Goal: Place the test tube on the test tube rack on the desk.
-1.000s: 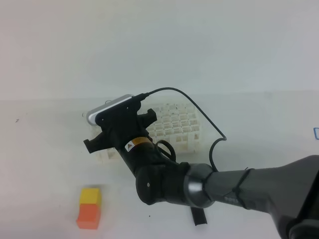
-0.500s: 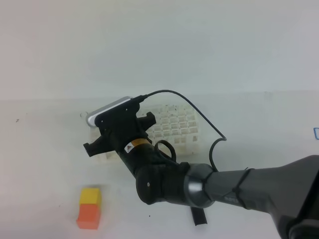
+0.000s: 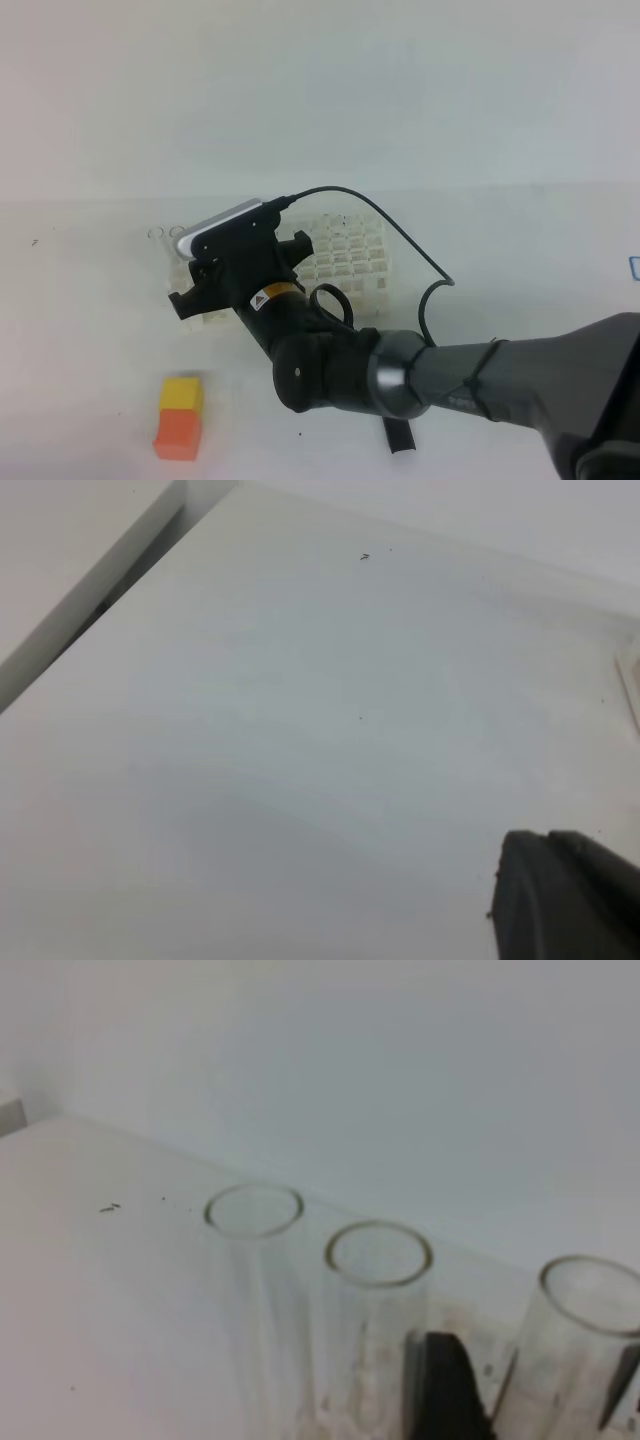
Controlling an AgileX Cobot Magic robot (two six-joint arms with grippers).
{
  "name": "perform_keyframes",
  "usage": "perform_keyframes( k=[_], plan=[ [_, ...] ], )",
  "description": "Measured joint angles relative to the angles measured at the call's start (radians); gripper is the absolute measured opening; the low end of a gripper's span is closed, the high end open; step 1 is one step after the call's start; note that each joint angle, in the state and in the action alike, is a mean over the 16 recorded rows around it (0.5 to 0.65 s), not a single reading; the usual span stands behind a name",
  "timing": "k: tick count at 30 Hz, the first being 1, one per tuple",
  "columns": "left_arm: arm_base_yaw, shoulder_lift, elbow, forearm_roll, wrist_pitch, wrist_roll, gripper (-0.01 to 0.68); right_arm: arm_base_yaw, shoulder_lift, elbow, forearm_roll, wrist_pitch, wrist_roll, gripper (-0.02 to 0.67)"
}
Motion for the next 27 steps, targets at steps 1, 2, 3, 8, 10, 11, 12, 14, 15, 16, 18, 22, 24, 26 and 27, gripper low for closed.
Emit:
perform_keyframes(
  k=[1, 2, 3, 8, 10, 11, 12, 14, 15, 16, 18, 22, 24, 26, 27],
  plan=[
    [0.0, 0.0, 0.0, 0.0, 0.0, 0.0, -0.001, 0.0, 0.0, 0.0, 0.0, -0.001, 0.0, 0.401],
    [0.0, 0.0, 0.0, 0.0, 0.0, 0.0, -0.001, 0.0, -0.001, 0.0, 0.0, -0.001, 0.0, 0.403],
    [0.0, 0.0, 0.0, 0.0, -0.001, 0.0, -0.001, 0.0, -0.002, 0.0, 0.0, -0.002, 0.0, 0.404],
    [0.0, 0.001, -0.002, 0.0, 0.0, 0.0, -0.001, 0.0, -0.011, 0.0, 0.0, -0.012, -0.002, 0.406],
    [0.0, 0.001, -0.002, 0.0, 0.0, 0.0, -0.001, 0.0, -0.016, 0.0, 0.0, -0.017, -0.002, 0.406],
    [0.0, 0.001, -0.002, 0.0, 0.0, 0.0, -0.001, 0.0, -0.019, 0.0, 0.0, -0.02, -0.003, 0.407],
    [0.0, 0.001, -0.002, 0.0, 0.0, 0.0, -0.001, 0.0, -0.023, 0.0, 0.0, -0.022, -0.003, 0.407],
    [0.0, 0.0, 0.0, 0.0, -0.001, 0.0, -0.001, 0.0, -0.029, 0.0, 0.0, -0.028, -0.004, 0.407],
    [0.0, 0.0, 0.0, 0.0, -0.001, 0.0, -0.001, 0.0, -0.033, 0.0, 0.0, -0.031, -0.004, 0.407],
    [0.0, 0.0, 0.0, 0.0, -0.001, 0.0, -0.001, 0.0, -0.037, 0.0, 0.0, -0.035, -0.005, 0.407],
    [0.0, 0.0, 0.0, 0.0, -0.001, 0.0, -0.001, 0.0, -0.044, 0.0, 0.0, -0.046, -0.007, 0.407],
    [0.0, -0.001, 0.002, 0.0, -0.001, 0.0, -0.001, 0.0, -0.06, 0.0, 0.008, -0.074, -0.022, 0.402],
    [0.0, -0.001, 0.002, 0.0, -0.001, 0.0, -0.001, 0.0, -0.069, 0.0, 0.02, -0.088, -0.035, 0.391],
    [0.0, -0.001, 0.0, 0.0, 0.0, 0.0, -0.001, 0.0, -0.076, 0.001, 0.036, -0.102, -0.053, 0.37],
    [0.0, -0.001, 0.0, 0.0, 0.0, 0.0, -0.001, 0.0, -0.08, 0.002, 0.046, -0.108, -0.063, 0.355]
  ],
)
